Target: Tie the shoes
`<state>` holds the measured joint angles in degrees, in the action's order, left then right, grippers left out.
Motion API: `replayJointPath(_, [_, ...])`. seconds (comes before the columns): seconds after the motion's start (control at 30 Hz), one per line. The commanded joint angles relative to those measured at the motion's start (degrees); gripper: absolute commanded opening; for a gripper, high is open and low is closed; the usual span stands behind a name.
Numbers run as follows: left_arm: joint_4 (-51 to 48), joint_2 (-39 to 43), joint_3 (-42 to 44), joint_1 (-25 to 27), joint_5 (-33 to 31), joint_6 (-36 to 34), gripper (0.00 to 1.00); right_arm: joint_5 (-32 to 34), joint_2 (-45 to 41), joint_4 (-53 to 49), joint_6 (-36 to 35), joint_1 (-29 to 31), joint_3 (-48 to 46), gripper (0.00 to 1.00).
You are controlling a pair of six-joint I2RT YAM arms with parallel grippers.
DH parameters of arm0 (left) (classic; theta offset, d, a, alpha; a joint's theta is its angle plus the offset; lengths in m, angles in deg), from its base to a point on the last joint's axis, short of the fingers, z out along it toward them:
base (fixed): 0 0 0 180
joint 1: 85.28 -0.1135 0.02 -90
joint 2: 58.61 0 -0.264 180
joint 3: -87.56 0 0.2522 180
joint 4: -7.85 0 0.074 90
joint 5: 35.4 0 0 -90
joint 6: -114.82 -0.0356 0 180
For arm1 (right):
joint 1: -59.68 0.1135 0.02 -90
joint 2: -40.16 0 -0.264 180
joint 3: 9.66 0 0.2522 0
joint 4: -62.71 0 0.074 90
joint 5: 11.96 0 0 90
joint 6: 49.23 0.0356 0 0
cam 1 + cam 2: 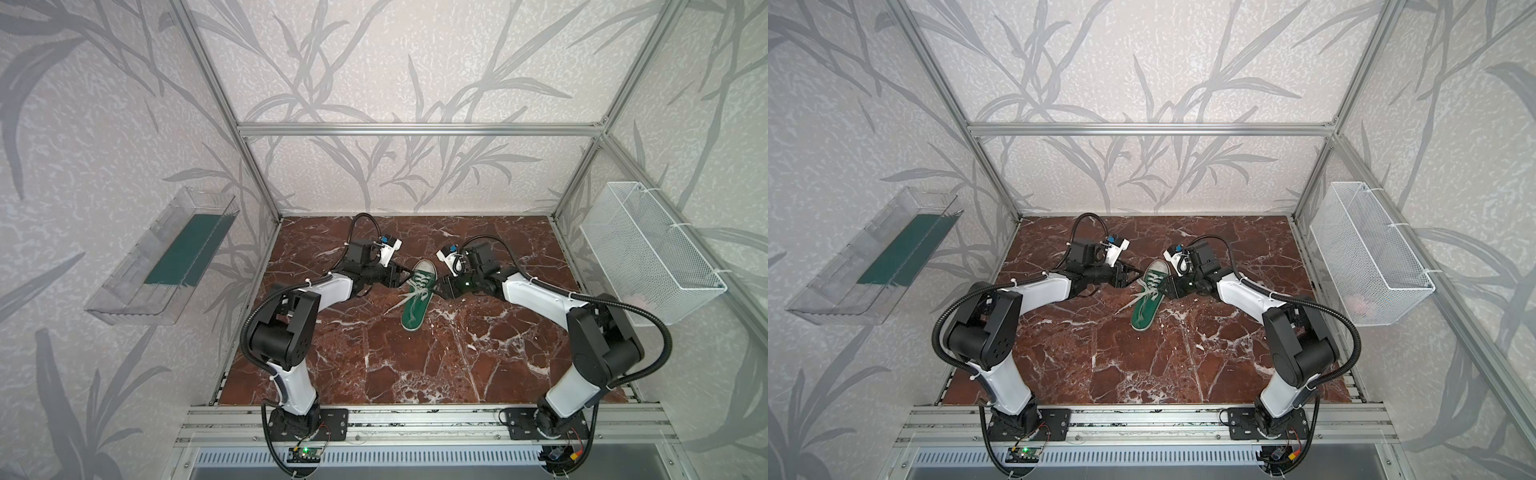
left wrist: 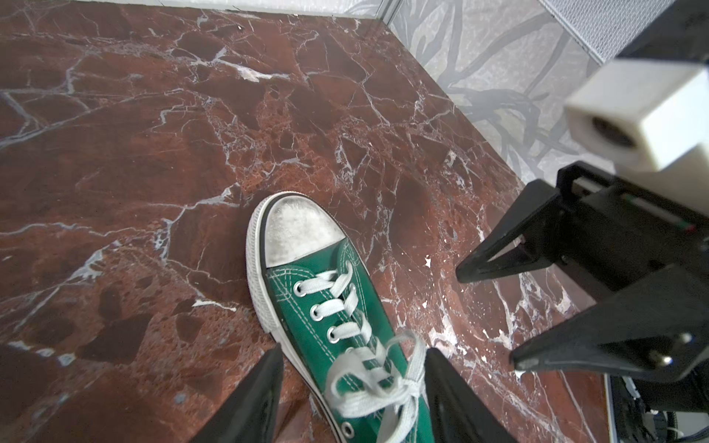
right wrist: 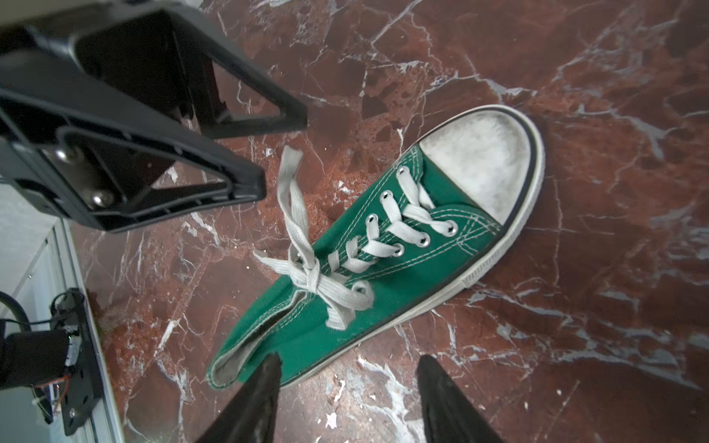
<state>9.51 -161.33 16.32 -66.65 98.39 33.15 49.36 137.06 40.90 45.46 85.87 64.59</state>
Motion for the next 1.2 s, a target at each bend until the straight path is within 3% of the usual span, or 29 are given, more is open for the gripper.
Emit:
replayJointPath(0.0, [4.0,-1.6,0.9,0.2,0.3,3.9,0.64,-0.8,2.8,-0.2,-6.6,0.4,1.8,0.59])
replayJointPath(0.23, [5.1,-3.6,1.1,1.5,0.3,4.5,0.67,-3.0,6.9,2.0,-8.4,1.2,3.2,0.59])
replayJointPath(0.47, [8.0,-5.1,1.4,1.8,0.2,6.2,0.64,-4.9,9.6,4.8,-8.2,1.2,4.3,0.55])
replayJointPath(0.7, [10.0,-5.3,2.1,1.8,0.7,7.6,0.38,-6.8,11.8,4.2,-7.7,1.4,6.0,0.4])
replayJointPath(0.83, [11.5,-5.6,2.4,1.8,1.5,9.0,0.35,-7.4,12.4,3.4,-7.9,1.7,6.6,0.35])
replayJointPath(1.1, [12.9,-5.1,3.2,1.8,1.0,10.0,0.03,-6.1,10.7,2.0,-8.4,1.7,5.8,0.06])
replayJointPath(1.17, [12.9,-5.0,3.2,1.8,1.0,10.0,0.0,-5.9,10.3,1.6,-8.6,1.7,5.6,0.0])
